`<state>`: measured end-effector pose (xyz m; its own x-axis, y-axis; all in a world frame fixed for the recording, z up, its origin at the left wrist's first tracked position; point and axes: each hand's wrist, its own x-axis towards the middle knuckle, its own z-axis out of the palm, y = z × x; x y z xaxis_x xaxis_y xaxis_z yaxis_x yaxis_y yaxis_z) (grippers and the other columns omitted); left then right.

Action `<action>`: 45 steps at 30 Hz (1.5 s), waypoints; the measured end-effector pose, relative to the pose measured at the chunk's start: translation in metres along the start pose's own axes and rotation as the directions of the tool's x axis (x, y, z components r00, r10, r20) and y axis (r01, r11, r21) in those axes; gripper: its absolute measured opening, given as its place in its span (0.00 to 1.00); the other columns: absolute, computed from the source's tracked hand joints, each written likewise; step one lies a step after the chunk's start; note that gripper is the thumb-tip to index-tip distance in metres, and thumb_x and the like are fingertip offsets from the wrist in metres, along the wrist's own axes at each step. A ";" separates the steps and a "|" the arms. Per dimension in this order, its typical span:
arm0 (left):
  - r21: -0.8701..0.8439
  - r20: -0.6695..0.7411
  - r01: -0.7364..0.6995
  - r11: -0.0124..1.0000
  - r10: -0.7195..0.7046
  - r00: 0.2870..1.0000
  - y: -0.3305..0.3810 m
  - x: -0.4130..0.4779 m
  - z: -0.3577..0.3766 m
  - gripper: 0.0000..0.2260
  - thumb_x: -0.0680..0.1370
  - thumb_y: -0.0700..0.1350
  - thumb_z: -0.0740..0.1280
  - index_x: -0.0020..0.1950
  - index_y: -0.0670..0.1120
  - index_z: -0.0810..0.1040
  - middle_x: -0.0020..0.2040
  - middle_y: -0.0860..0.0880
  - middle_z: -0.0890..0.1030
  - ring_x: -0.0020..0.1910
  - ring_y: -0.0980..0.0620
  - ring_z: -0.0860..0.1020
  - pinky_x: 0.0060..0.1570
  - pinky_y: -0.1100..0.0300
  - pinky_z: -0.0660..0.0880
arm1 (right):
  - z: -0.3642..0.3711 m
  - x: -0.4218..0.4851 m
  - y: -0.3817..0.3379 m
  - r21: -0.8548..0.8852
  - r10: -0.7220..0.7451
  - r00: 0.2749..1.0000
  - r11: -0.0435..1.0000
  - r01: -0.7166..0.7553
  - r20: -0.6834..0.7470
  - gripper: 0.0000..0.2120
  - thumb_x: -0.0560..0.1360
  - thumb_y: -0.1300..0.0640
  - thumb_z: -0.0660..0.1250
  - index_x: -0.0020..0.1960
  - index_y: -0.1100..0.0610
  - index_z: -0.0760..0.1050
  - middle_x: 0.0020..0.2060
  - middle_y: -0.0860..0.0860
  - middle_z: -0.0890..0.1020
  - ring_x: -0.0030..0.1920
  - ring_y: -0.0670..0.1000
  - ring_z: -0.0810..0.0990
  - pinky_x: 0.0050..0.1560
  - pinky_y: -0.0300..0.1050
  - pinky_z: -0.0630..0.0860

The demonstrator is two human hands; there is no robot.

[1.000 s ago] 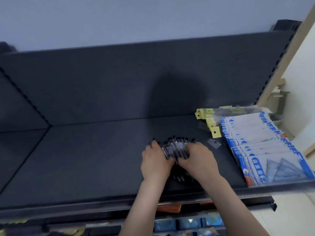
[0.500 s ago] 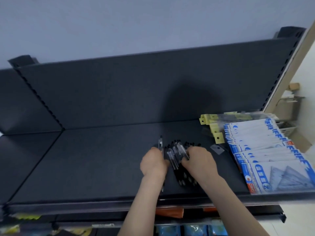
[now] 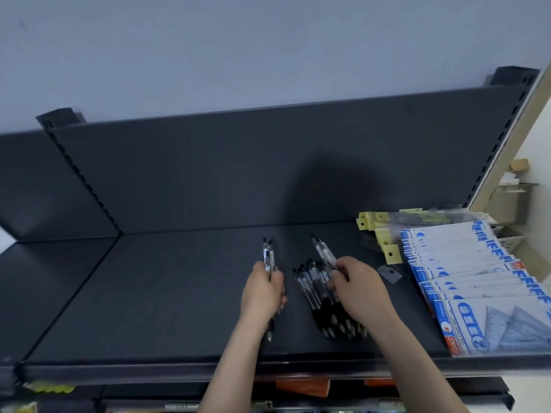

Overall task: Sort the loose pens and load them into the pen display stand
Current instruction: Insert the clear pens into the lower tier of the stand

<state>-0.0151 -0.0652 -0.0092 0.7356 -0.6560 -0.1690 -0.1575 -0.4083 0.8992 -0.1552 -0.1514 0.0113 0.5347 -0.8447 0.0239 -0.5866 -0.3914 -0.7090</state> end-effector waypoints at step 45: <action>-0.441 -0.626 -0.185 0.878 -0.153 0.765 -0.176 -0.178 -0.404 0.09 0.80 0.44 0.64 0.40 0.49 0.70 0.28 0.54 0.66 0.24 0.57 0.62 0.23 0.64 0.60 | 0.264 -0.199 -0.323 0.336 -0.422 0.821 0.892 0.301 0.385 0.09 0.74 0.62 0.60 0.38 0.53 0.73 0.32 0.51 0.80 0.37 0.56 0.78 0.42 0.53 0.77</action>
<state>0.1483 0.3798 0.0258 0.9990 -0.0417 -0.0143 0.0161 0.0429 0.9989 0.0885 0.2391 0.0495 0.9206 -0.3875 0.0474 -0.1582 -0.4812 -0.8622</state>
